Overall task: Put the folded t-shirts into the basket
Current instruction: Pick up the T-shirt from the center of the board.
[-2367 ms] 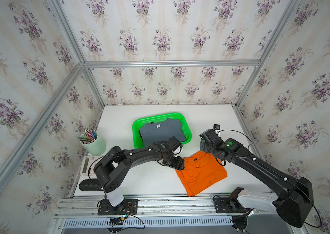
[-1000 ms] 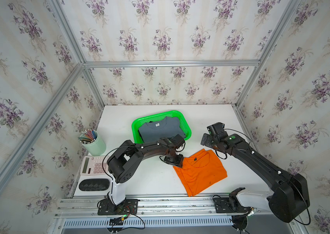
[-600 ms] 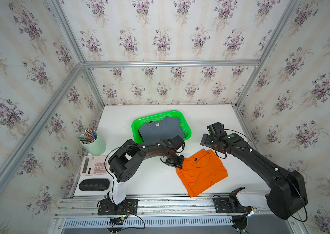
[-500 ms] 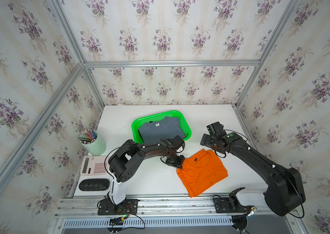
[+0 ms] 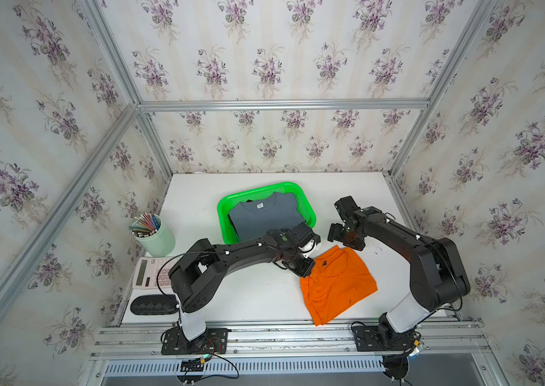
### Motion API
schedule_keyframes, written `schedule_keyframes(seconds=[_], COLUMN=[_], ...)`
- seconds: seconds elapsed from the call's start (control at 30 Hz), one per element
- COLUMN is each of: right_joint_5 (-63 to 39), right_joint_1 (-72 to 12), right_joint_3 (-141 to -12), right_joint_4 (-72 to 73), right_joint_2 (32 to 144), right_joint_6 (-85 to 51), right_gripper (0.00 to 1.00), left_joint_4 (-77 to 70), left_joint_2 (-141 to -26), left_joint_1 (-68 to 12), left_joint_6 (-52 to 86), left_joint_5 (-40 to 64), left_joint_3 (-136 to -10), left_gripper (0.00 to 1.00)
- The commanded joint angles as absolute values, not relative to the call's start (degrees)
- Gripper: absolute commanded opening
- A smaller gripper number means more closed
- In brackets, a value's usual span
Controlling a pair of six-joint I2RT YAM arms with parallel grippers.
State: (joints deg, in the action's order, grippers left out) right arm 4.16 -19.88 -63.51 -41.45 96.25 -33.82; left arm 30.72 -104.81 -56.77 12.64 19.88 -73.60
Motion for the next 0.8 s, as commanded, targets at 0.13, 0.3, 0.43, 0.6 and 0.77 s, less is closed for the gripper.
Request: schedule_keyframes(seconds=[0.13,0.3,0.43,0.6,0.77], right_joint_5=[1.0,-0.2,1.3,0.9,0.5], right_joint_1=[-19.6,-19.6,-19.6,-19.6,-19.6], right_joint_3=[-64.9,-63.7,-62.2,-62.1,-63.6], right_joint_4=[-42.5,-42.0,-41.9,-41.5,-42.1], right_joint_2=[102.2,104.9,106.9,108.1,108.9], right_joint_6=[-34.0,-34.8,-35.1,-35.6,-35.0], right_gripper=[0.86,0.82,0.73,0.61,0.48], left_joint_4=[31.3,30.1,29.3,27.6,26.8], left_joint_2=[-103.2,-102.7,-102.0,-99.8,-98.2], left_joint_1=[-60.9,-63.4,-64.9,-66.4,-67.1], left_joint_6=[6.2,4.5,2.9,1.0,-0.4], left_joint_5=[10.8,8.9,7.0,6.6,6.0], left_joint_3=[-74.6,-74.8,-74.6,-73.9,-73.3], left_gripper=[0.0,0.0,0.0,0.0,0.0])
